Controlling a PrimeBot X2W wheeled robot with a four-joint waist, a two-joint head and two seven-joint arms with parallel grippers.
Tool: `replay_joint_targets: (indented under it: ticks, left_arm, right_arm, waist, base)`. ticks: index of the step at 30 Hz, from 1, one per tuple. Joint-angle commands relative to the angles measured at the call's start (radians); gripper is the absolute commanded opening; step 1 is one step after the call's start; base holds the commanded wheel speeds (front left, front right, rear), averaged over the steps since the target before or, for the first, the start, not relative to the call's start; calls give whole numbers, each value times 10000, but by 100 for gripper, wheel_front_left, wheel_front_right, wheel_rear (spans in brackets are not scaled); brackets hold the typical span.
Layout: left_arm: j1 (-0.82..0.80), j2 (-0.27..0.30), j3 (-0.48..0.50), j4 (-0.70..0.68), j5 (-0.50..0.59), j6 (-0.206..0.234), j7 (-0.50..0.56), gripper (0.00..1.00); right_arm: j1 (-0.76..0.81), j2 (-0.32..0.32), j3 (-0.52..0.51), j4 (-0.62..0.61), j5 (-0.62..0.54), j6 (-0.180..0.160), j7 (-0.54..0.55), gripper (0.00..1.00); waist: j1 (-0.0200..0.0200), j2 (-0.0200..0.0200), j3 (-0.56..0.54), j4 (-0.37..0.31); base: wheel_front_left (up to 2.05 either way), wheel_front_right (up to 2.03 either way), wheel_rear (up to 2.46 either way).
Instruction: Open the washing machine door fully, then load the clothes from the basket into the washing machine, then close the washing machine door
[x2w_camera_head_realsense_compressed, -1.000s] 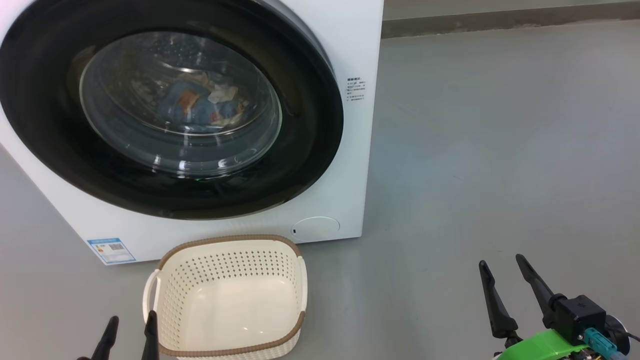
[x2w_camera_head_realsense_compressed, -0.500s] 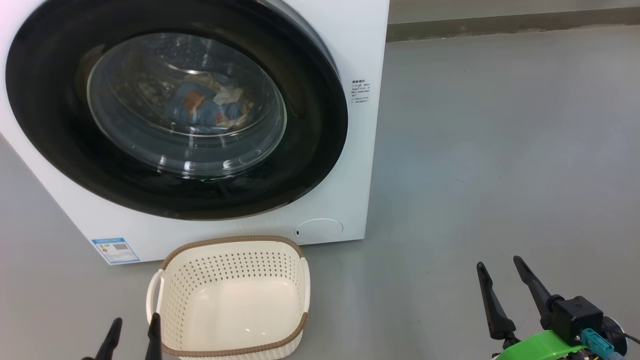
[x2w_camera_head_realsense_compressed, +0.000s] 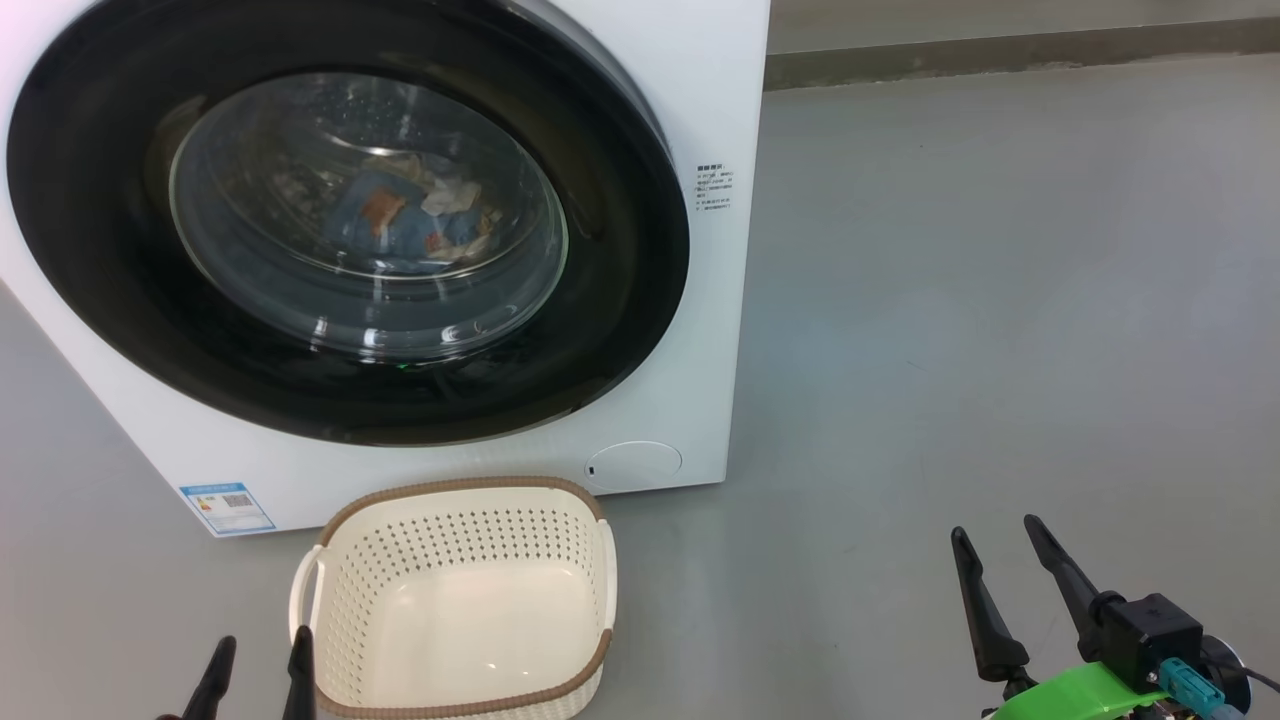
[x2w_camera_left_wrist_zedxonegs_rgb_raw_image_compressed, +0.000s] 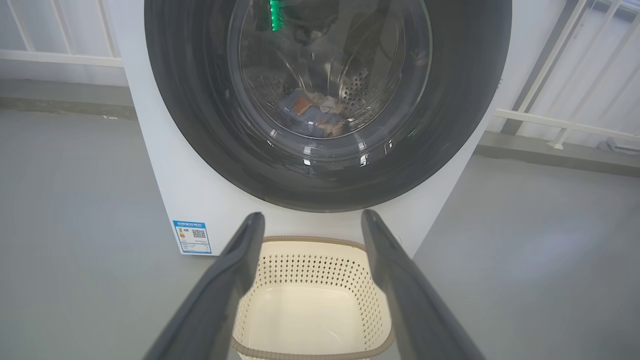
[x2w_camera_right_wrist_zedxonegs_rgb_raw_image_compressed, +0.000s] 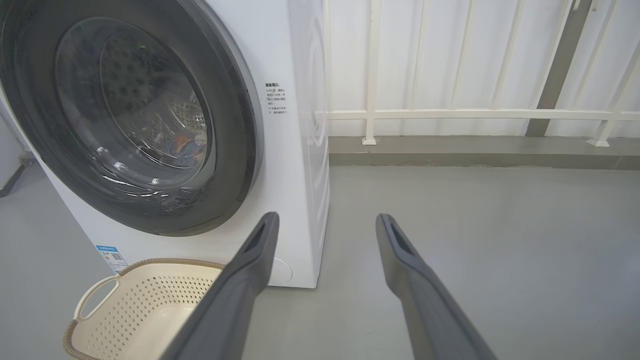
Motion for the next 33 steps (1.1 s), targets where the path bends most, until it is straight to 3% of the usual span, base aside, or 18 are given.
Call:
replay_joint_targets:
  ticks: [1, 2, 8, 15, 19, 33]
  left_arm:
    - [-470, 158, 381, -163, 172, -15, -65, 100]
    - [0, 0, 14, 2, 55, 0, 0, 0]
    - [142, -321, -93, 511, 41, 2, 16, 0]
    - [17, -352, -11, 511, -662, 1, 221, 0]
    - [-62, -369, 35, 525, -1062, 0, 337, 0]
    - [-347, -431, 201, 556, -2459, -2, 748, 0]
  right_arm:
    - [-206, -5, 245, -231, -35, -57, -46, 100]
    - [0, 2, 4, 0, 0, 0, 0, 0]
    - [65, 15, 26, 631, 21, 4, 10, 0]
    - [-3, 15, -32, 633, 862, 0, 238, 0]
    - [-34, 15, -45, 630, 1346, -2, 348, 0]
    - [-165, 16, -111, 622, 3036, -8, 752, 0]
  waist:
    - [0, 0, -2, 2]
    - [0, 0, -1, 2]
    - [0, 0, -1, 2]
    - [23, 0, -10, 1]
    - [2, 0, 17, 0]
    - [0, 0, 53, -1]
  base:
    - [0, 0, 0]
    - [0, 0, 0]
    - [0, 0, 0]
    - [0, 0, 0]
    - [0, 0, 0]
    - [0, 0, 0]
